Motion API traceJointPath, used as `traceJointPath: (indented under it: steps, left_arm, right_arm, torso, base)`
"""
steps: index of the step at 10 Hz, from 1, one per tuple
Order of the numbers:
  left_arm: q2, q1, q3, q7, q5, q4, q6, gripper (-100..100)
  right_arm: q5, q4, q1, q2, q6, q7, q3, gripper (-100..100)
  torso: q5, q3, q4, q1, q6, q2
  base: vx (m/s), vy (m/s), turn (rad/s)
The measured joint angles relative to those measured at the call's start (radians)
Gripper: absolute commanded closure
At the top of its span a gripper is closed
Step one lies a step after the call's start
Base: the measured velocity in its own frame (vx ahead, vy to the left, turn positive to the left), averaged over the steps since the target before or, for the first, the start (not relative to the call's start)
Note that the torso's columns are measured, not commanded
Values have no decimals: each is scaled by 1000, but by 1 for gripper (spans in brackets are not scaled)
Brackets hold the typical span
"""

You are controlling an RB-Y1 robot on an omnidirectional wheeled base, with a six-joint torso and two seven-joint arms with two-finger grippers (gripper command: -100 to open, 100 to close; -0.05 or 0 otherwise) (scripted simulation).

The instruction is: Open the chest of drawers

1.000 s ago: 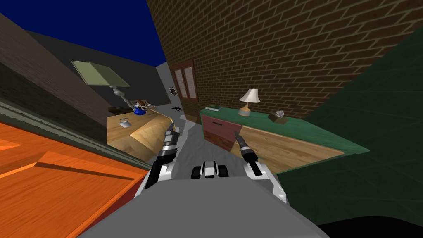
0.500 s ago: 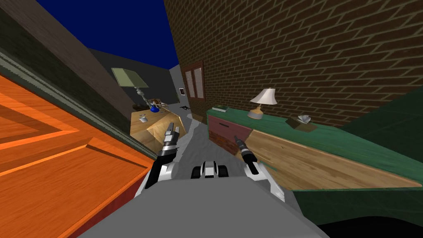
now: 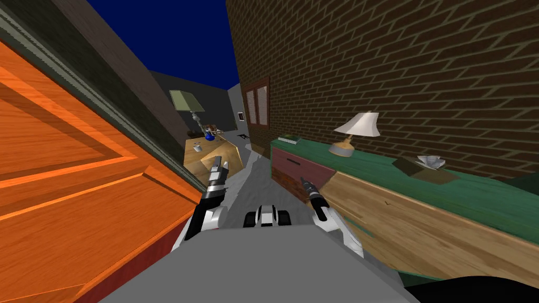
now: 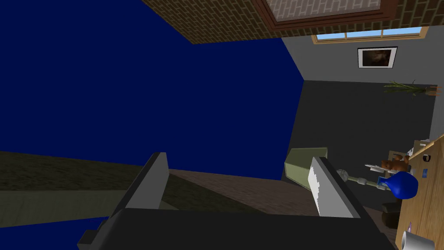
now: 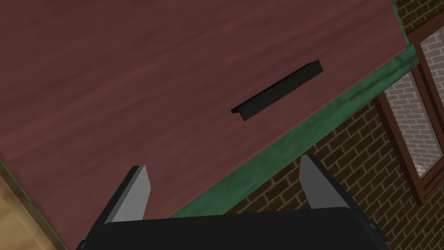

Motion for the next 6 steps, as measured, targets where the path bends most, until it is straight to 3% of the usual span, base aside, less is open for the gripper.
traceJointPath:
  steps: [1, 6]
  left_arm:
    - [0, 0, 0, 0, 0, 0, 0, 0]
    - [0, 0, 0, 0, 0, 0, 0, 0]
  right_arm:
    - [37, 41, -10, 1, 17, 17, -3, -100]
    - [131, 120, -21, -44, 154, 80, 8, -100]
  torso:
    - [0, 0, 0, 1, -1, -1]
    - [0, 0, 0, 0, 0, 0]
  base:
    - [48, 36, 143]
    - [41, 40, 205]
